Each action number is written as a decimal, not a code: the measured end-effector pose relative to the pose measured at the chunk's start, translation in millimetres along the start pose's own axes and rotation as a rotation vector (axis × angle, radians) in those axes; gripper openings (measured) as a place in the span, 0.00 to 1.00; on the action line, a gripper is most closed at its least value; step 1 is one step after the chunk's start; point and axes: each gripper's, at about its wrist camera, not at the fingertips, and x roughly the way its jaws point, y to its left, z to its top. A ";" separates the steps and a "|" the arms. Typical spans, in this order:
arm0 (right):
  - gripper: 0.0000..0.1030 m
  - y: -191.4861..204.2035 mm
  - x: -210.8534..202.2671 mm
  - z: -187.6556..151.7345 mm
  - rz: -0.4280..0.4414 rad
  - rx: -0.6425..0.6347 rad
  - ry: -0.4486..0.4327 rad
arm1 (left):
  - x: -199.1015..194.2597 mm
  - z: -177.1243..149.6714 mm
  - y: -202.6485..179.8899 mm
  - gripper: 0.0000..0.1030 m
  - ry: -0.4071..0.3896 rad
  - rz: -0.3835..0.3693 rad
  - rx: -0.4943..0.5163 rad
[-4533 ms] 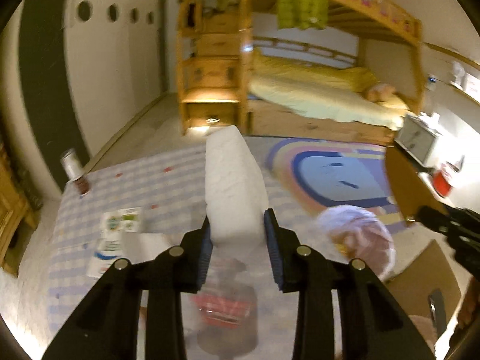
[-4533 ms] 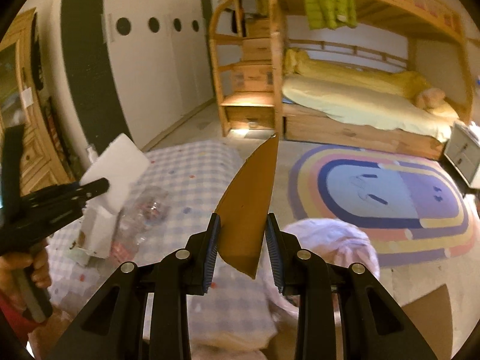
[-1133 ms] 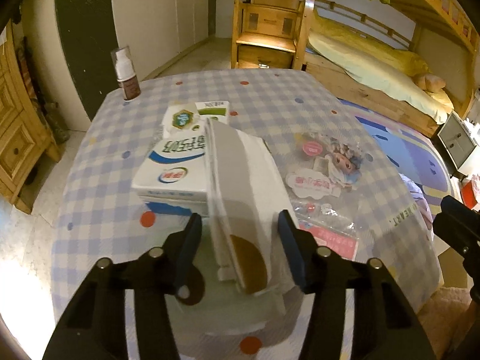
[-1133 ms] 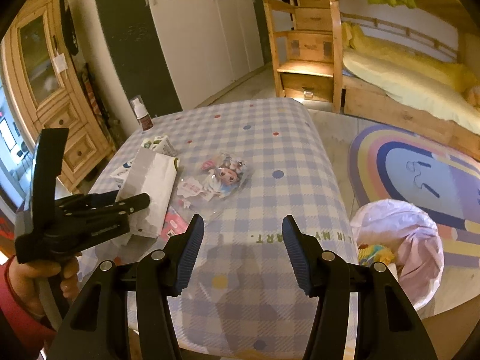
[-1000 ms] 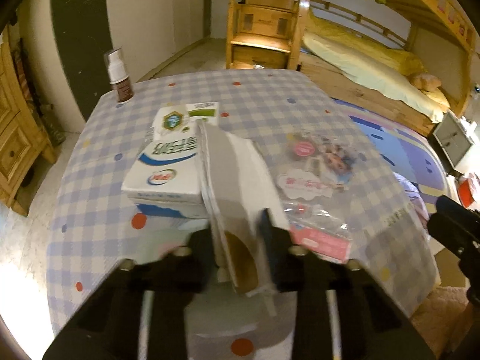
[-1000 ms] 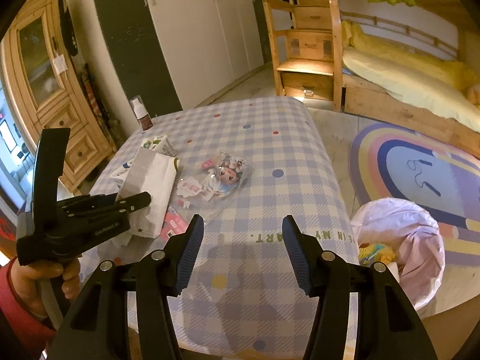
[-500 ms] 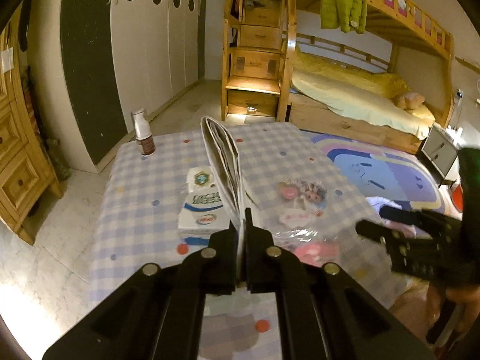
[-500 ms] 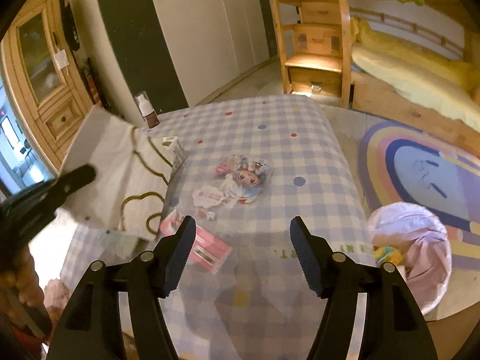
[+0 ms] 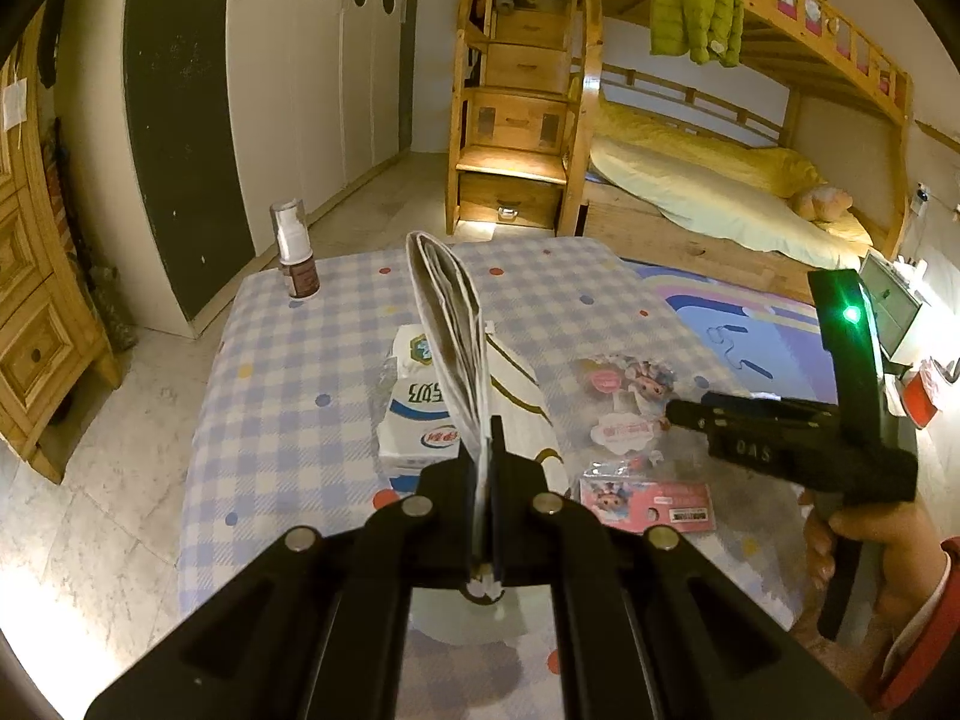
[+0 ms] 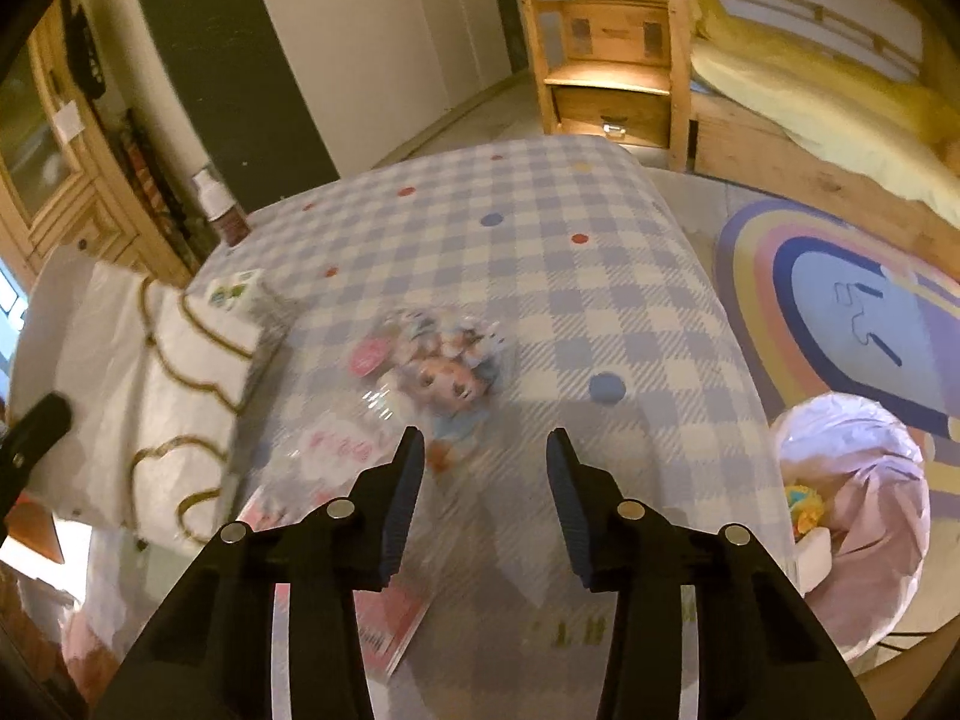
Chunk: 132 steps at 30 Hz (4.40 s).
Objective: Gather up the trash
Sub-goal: 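Grasp the clear doll-sticker plastic bag with the right tool while the left tool holds the paper, then carry the paper strip and plastic bag to the pink bin and open both tools, then return to the table and grasp the light green face-print pack with the left tool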
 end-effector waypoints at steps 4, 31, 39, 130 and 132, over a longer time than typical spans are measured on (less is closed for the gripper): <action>0.33 -3.2 8.2 7.8 0.004 0.001 -0.015 | 3.1 0.9 2.3 0.01 0.006 0.009 -0.003; 0.02 -67.5 -183.1 -25.6 -0.138 0.088 -0.330 | -39.7 25.9 -132.4 0.01 -0.080 -0.133 0.213; 0.02 -130.4 -207.5 -50.1 -0.304 0.193 -0.341 | -11.8 21.9 -221.5 0.01 -0.058 -0.264 0.349; 0.44 22.7 -108.7 -60.1 0.002 -0.099 -0.140 | 46.2 -50.0 -32.5 0.80 0.183 0.125 -0.018; 0.44 20.6 -108.9 -60.5 0.002 -0.095 -0.139 | 49.9 -52.1 -33.9 0.74 0.199 0.126 -0.010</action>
